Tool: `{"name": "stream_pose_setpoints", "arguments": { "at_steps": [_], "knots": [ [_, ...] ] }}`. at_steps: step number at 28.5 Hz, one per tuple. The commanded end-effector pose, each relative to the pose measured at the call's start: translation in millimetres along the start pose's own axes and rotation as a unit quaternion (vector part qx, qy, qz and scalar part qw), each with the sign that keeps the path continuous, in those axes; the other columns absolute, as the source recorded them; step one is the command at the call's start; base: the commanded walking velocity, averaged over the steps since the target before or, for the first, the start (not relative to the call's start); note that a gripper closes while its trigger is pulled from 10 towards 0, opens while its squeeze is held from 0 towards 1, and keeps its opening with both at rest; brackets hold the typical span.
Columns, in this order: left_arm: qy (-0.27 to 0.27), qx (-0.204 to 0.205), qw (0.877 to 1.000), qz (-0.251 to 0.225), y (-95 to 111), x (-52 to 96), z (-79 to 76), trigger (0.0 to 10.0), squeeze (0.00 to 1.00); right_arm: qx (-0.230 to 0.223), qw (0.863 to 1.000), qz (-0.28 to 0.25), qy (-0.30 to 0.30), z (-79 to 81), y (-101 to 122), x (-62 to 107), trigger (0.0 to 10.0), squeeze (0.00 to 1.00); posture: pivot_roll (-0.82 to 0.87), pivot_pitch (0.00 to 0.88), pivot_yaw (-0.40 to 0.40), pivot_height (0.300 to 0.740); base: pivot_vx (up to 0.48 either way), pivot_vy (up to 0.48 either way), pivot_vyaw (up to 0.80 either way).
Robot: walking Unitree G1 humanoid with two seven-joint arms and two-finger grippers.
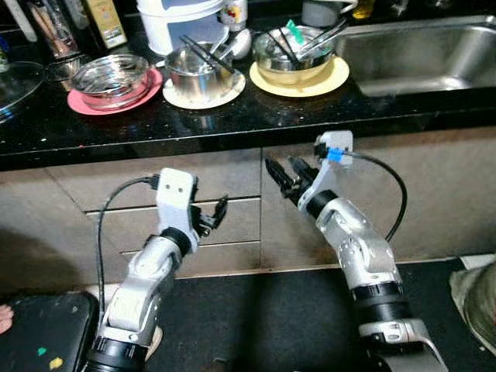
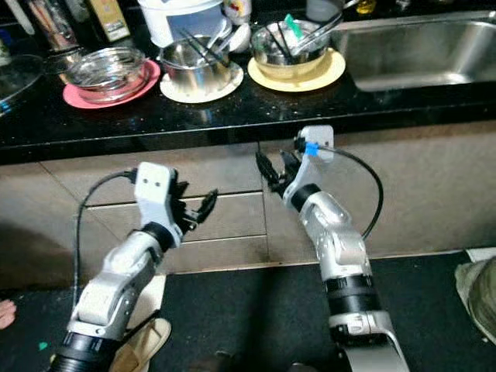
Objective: Kitchen organization
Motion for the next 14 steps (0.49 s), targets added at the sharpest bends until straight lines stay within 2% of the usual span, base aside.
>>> {"name": "stream_pose_setpoints", "arguments": {
  "at_steps": [1,3,6,9,10,11,12,14],
  "knots": [
    [0.003,0.002,1.000,0.014,-10.6,4.6,1.6,10.0,0.00,0.022,1.000,0.014,0.004,2.2,-11.3,3.2,10.0,0.00,0.01,0.049,0.012,0.740,0.000,-0.304,0.00],
    [0.003,0.002,1.000,0.013,-11.7,6.1,1.6,10.0,0.00,0.031,0.999,0.018,0.004,0.5,-15.7,6.7,10.0,0.00,0.01,0.048,0.010,0.740,0.000,-0.311,0.00],
    [0.009,-0.007,1.000,0.017,-19.5,20.6,3.2,10.0,0.00,0.054,0.998,0.037,-0.007,-8.6,-33.7,30.8,10.0,0.00,0.00,0.050,0.009,0.740,0.000,-0.296,0.00],
    [0.011,-0.010,1.000,0.021,-23.4,26.5,4.1,10.0,0.00,0.066,0.997,0.044,-0.013,-12.4,-38.6,39.5,10.0,0.00,0.00,0.051,0.009,0.740,0.000,-0.260,0.00],
    [0.022,-0.017,0.999,0.034,-33.0,36.7,8.5,10.0,0.00,0.091,0.993,0.060,-0.034,-25.2,-47.0,54.1,10.0,0.00,-0.01,0.053,0.011,0.740,0.000,0.000,0.00],
    [0.028,-0.018,0.999,0.041,-37.7,40.3,11.6,10.0,0.00,0.101,0.992,0.066,-0.048,-33.0,-49.9,59.5,10.0,0.00,-0.01,0.054,0.012,0.740,0.000,0.000,0.00],
    [0.028,-0.018,0.999,0.041,-37.7,40.3,11.6,10.0,0.00,0.101,0.992,0.066,-0.048,-33.0,-49.9,59.5,10.0,0.00,-0.01,0.054,0.012,0.740,0.000,0.000,0.00],
    [0.047,-0.017,0.997,0.059,-50.5,48.7,21.9,10.0,0.00,0.115,0.985,0.081,-0.095,-59.3,-57.9,74.1,10.0,0.00,-0.01,0.051,0.014,0.740,0.000,0.000,0.00]
  ]
}}
Point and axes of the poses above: a point about 5 cm out from each wrist's last joint towards the gripper, its own x axis pointing back from the gripper into the wrist, its own y axis along the axis of the wrist's last joint, z = x × y, the point moved 4 cm from there along -x, pointing out of the wrist towards the gripper, and after that the axes turned 4 degrees about -x, right-handed, at the moved point
